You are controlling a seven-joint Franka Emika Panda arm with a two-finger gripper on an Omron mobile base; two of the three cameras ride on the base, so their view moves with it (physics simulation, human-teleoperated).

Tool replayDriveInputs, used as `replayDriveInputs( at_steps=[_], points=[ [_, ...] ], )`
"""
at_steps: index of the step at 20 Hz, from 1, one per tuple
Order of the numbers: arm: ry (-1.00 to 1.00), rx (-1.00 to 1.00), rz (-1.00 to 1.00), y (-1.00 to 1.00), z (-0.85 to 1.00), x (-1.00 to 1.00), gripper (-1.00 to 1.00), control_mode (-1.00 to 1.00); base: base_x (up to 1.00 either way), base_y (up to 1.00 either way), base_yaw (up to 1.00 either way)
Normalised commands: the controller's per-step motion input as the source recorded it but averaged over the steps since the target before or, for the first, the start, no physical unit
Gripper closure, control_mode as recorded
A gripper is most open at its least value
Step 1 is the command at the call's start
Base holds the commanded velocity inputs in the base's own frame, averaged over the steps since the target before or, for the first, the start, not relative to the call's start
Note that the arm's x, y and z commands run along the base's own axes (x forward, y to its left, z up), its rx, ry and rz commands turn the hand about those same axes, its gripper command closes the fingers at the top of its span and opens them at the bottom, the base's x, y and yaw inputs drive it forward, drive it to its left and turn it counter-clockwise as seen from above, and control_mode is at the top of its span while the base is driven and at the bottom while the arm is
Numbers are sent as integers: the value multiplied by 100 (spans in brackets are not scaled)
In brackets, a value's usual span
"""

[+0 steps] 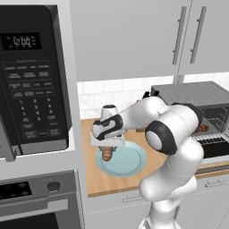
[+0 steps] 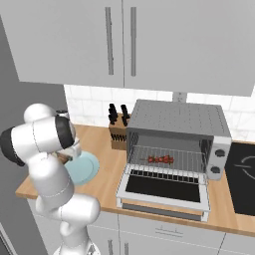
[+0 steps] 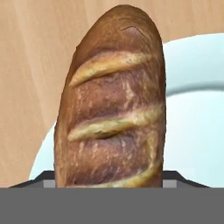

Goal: Pick up the kebab skewer and baguette bread, and place them inside the toaster oven. Close the toaster oven door and start by setting the timer.

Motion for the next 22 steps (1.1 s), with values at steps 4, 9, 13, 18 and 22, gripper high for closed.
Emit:
replayDriveInputs(
  at_steps=[4, 9, 13, 18, 22],
  points=[
    [0, 0, -2, -1, 47, 0, 100, -100, 0, 0, 0],
    [-2, 1, -8, -26, 57, -30, 100, -100, 0, 0, 0],
    [-8, 7, -15, -46, 48, -73, 100, -100, 0, 0, 0],
    [-10, 11, -19, -53, 37, -70, 100, -100, 0, 0, 0],
    [-10, 9, -28, -52, 23, -61, 100, -100, 0, 0, 0]
  ],
)
